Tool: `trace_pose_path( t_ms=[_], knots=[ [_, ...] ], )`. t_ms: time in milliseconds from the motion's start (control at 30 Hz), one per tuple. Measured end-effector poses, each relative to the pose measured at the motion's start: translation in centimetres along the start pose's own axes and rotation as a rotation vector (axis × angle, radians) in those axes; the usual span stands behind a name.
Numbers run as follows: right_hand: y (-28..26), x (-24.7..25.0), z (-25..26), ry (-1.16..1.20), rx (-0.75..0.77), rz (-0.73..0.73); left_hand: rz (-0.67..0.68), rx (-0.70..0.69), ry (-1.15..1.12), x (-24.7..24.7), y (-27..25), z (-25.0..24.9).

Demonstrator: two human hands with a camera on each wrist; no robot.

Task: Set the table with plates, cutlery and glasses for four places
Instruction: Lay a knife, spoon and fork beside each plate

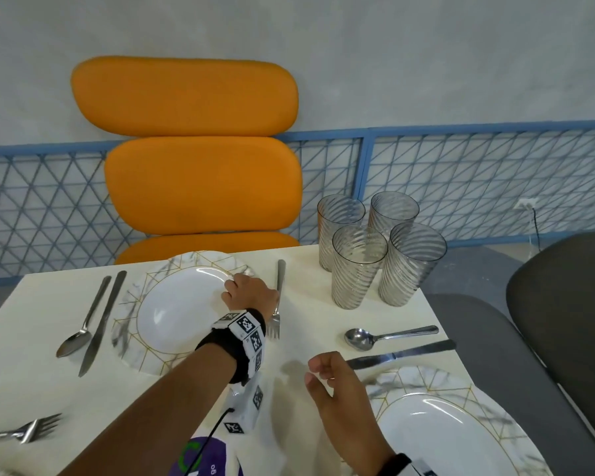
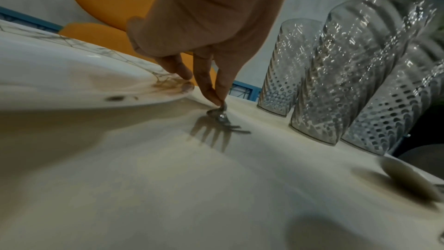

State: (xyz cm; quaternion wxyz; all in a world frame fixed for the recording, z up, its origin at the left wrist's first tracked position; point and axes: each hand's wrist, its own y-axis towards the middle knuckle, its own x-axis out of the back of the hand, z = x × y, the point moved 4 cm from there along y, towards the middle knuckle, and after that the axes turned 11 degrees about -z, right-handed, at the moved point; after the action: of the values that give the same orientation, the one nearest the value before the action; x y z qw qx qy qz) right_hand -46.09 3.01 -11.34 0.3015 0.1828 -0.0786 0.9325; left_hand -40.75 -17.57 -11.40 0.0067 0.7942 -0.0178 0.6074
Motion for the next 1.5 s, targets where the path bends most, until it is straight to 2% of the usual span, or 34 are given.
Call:
trace_pose_path(
  t_ms=[100, 200, 300, 367, 633, 833, 967, 1333, 1433, 1500],
  knots=[
    [-0.2, 0.1, 0.0, -0.003, -0.017, 0.005, -0.086, -0.077, 0.042, 0.0, -0.1, -0.1],
    [-0.5, 0.1, 0.0, -0.037, -0.009, 0.008, -0.189, -0.273, 0.114, 0.0, -0.5, -0.6],
    [-0.6, -0.1, 0.1, -0.058, -0.002, 0.017, -0.225, -0.459, 0.213, -0.5, -0.8, -1.0],
    [-0.7, -0.2, 0.2, -0.066, 0.000, 0.021, -0.231, -0.503, 0.269, -0.6, -0.7, -1.0],
    [-0.7, 0.0, 0.7, -0.120, 0.052, 0.037, -0.210, -0.441, 0.324, -0.5, 0.0, -1.2],
    [-0.5, 0.4, 0.9, -0.135, 0.026, 0.063, -0.214, -0.380, 0.277, -0.5, 0.3, -1.1],
    [-0.1, 0.8, 0.9, -0.152, 0.021, 0.020, -0.212, -0.376, 0.286, -0.3, 0.2, -1.0],
    [-0.2, 1.1, -0.4, -0.110, -0.029, 0.022, -0.197, -0.387, 0.300, -0.2, 0.1, -0.4],
    [0.6, 2.8, 0.2, -0.070, -0.017, -0.111, -0.206, -0.389, 0.320, -0.1, 0.0, -0.3],
    [2.2, 6.0, 1.3, 0.023, 0.020, -0.323, -0.238, -0.394, 0.290, 0.4, -0.4, -0.3]
  ],
)
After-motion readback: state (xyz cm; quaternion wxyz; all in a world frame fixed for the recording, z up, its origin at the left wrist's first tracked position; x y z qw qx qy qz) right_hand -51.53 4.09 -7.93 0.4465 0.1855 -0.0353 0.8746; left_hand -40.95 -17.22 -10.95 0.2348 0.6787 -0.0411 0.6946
